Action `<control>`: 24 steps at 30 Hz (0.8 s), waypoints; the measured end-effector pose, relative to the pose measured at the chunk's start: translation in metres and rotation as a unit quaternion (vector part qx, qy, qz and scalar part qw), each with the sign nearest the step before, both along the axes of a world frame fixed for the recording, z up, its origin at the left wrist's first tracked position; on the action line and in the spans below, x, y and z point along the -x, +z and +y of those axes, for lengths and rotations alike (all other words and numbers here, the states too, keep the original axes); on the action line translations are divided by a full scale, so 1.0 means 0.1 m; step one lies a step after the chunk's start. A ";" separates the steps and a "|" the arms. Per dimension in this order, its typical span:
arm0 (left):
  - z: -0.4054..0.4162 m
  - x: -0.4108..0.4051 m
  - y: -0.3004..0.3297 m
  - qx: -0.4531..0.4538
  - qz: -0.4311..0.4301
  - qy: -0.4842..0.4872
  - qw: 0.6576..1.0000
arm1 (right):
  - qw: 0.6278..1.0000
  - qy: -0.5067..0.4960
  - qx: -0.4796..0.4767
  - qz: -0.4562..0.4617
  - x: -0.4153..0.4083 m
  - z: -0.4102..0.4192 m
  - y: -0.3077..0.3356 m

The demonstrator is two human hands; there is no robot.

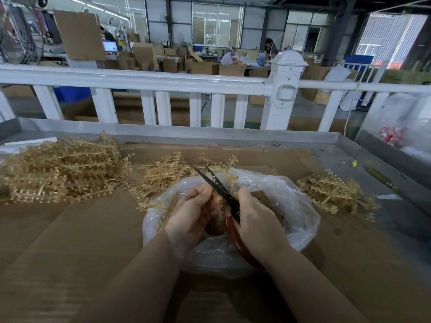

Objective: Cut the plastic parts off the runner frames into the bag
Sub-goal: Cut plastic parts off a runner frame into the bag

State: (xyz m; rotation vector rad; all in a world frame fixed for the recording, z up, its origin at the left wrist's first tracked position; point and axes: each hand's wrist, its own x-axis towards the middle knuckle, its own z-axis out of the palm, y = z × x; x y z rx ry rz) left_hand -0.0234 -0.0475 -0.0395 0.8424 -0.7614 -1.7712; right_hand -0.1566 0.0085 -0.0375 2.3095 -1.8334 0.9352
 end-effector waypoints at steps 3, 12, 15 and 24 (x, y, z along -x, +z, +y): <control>0.00 0.00 -0.01 -0.002 -0.001 0.004 1.000 | 1.000 -0.002 -0.004 0.014 0.01 -0.02 -0.01; 0.00 0.01 0.01 -0.012 0.004 0.003 1.000 | 1.000 -0.005 -0.007 0.024 0.02 -0.05 -0.03; 0.00 0.01 0.01 -0.014 0.002 0.003 1.000 | 1.000 -0.007 -0.006 0.027 0.02 -0.04 -0.02; -0.03 -0.02 0.00 -0.040 0.038 0.009 0.998 | 0.996 -0.017 -0.054 -0.064 0.10 -0.05 0.08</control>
